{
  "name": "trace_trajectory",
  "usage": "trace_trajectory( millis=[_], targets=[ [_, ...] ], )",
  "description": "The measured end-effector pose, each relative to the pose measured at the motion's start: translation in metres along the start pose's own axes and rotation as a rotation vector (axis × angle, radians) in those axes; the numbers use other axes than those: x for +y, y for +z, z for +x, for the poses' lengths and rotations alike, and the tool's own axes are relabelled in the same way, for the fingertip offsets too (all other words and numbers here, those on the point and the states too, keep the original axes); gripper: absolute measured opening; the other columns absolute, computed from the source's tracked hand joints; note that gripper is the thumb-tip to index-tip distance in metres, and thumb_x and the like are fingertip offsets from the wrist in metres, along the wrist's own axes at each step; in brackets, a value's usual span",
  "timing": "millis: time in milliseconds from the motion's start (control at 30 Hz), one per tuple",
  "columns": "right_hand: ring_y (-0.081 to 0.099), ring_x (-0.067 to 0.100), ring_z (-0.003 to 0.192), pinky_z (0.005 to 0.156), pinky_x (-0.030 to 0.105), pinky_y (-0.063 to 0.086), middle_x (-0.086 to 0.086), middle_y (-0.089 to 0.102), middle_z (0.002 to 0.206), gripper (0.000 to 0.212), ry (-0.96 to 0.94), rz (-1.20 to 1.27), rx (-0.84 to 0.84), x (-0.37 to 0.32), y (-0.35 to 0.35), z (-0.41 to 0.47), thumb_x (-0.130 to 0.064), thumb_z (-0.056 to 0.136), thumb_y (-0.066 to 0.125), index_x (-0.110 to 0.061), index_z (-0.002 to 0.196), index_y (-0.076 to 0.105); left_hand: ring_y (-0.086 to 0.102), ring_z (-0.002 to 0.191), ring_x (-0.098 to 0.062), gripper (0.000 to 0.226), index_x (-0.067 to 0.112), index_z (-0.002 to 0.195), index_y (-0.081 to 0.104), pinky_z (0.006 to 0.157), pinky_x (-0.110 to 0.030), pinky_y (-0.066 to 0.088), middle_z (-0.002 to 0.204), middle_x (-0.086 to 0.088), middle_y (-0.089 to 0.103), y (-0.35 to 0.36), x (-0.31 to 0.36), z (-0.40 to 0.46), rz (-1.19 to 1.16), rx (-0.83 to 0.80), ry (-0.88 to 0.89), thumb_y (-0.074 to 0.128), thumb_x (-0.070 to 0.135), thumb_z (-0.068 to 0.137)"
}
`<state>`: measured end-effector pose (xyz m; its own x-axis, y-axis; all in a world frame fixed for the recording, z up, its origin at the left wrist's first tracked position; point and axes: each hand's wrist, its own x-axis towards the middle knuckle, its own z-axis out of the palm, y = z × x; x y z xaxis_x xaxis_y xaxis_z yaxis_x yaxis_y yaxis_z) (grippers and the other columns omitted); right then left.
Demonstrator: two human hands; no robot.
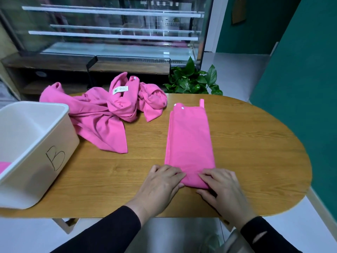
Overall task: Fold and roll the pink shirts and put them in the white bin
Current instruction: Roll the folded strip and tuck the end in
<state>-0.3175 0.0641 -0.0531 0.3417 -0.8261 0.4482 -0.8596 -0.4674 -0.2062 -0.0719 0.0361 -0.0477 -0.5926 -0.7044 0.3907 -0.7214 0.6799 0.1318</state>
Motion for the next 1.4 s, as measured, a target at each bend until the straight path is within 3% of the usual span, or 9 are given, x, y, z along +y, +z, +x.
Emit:
trace_trajectory(
  millis=[133,300,533,733,833,933,1133,1267,1400],
  targets=[
    [0.055,0.011,0.111,0.094,0.031,0.036,-0.012,0.062,0.119,0.042,0.076,0.01,-0.02,-0.004,-0.001,0.002,-0.032,0.084,0.078,-0.023,0.123,0.068,0.054,0.101,-0.011,0.025,0.027,0.121,0.062,0.085,-0.031,0.038,0.11,0.014,0.064,-0.001,-0.001,0.008,-0.112,0.03,-0.068,0.046,0.039,0.105],
    [0.052,0.006,0.1,0.088,0.027,0.034,-0.018,0.059,0.109,0.038,0.156,0.065,-0.037,-0.005,-0.004,0.006,-0.055,0.098,0.045,-0.029,0.117,0.065,0.053,0.098,-0.01,0.034,0.03,0.123,0.059,0.085,-0.028,0.033,0.105,0.014,0.064,0.0,-0.003,0.01,-0.196,0.024,-0.132,0.035,0.045,0.106],
    [0.049,-0.004,0.093,0.082,0.019,0.034,-0.026,0.058,0.092,0.048,0.306,0.308,-0.008,0.0,-0.009,0.008,-0.076,0.09,0.038,-0.036,0.099,0.062,0.051,0.11,-0.001,0.046,0.026,0.128,0.058,0.097,-0.019,0.036,0.117,0.015,0.06,-0.004,-0.011,0.002,-0.412,0.03,-0.21,0.05,0.058,0.095],
    [0.06,-0.005,0.096,0.081,0.02,0.044,-0.026,0.067,0.096,0.016,0.443,0.531,-0.003,-0.002,-0.014,0.021,-0.056,0.089,0.06,-0.043,0.098,0.062,0.052,0.113,-0.002,0.052,0.031,0.126,0.065,0.097,-0.025,0.029,0.118,0.023,0.064,0.001,-0.014,0.011,-0.468,0.045,-0.376,0.034,0.06,0.096],
    [0.055,-0.006,0.108,0.087,0.009,0.039,-0.025,0.058,0.109,0.013,0.4,0.495,0.039,-0.002,-0.014,0.019,-0.039,0.095,0.06,-0.036,0.108,0.061,0.054,0.112,-0.003,0.036,0.033,0.123,0.066,0.097,-0.021,0.029,0.117,0.019,0.067,0.003,-0.015,0.014,-0.489,0.047,-0.436,0.046,0.051,0.1],
    [0.059,0.003,0.1,0.083,0.015,0.042,-0.018,0.06,0.099,0.018,0.386,0.493,0.041,-0.002,-0.013,0.019,-0.035,0.099,0.055,-0.027,0.106,0.069,0.051,0.101,-0.011,0.022,0.037,0.117,0.064,0.093,-0.026,0.036,0.108,0.017,0.068,0.001,-0.013,0.017,-0.55,0.053,-0.54,0.055,0.044,0.098],
    [0.06,-0.002,0.095,0.077,0.018,0.043,-0.019,0.064,0.094,0.01,0.497,0.508,0.063,0.0,-0.006,0.029,-0.032,0.098,0.063,-0.031,0.101,0.073,0.051,0.116,-0.012,0.031,0.025,0.123,0.065,0.093,-0.031,0.034,0.125,0.007,0.057,0.004,-0.006,0.012,-0.198,0.189,-0.255,0.051,0.037,0.097],
    [0.054,-0.002,0.097,0.082,0.022,0.039,-0.02,0.06,0.105,0.008,0.557,0.427,0.079,-0.004,-0.003,0.031,-0.036,0.097,0.063,-0.035,0.105,0.063,0.048,0.126,-0.013,0.055,0.025,0.137,0.056,0.098,-0.032,0.032,0.136,0.008,0.055,0.004,-0.003,0.011,-0.062,0.042,-0.191,0.064,0.049,0.089],
    [0.05,0.012,0.108,0.089,0.031,0.037,-0.011,0.054,0.116,0.025,0.321,0.125,0.175,-0.009,0.0,0.024,-0.034,0.099,0.055,-0.02,0.11,0.072,0.049,0.122,-0.012,0.048,0.029,0.14,0.051,0.095,-0.03,0.031,0.134,0.013,0.054,0.005,-0.002,0.013,-0.046,0.017,-0.223,0.059,0.046,0.095]
  ],
)
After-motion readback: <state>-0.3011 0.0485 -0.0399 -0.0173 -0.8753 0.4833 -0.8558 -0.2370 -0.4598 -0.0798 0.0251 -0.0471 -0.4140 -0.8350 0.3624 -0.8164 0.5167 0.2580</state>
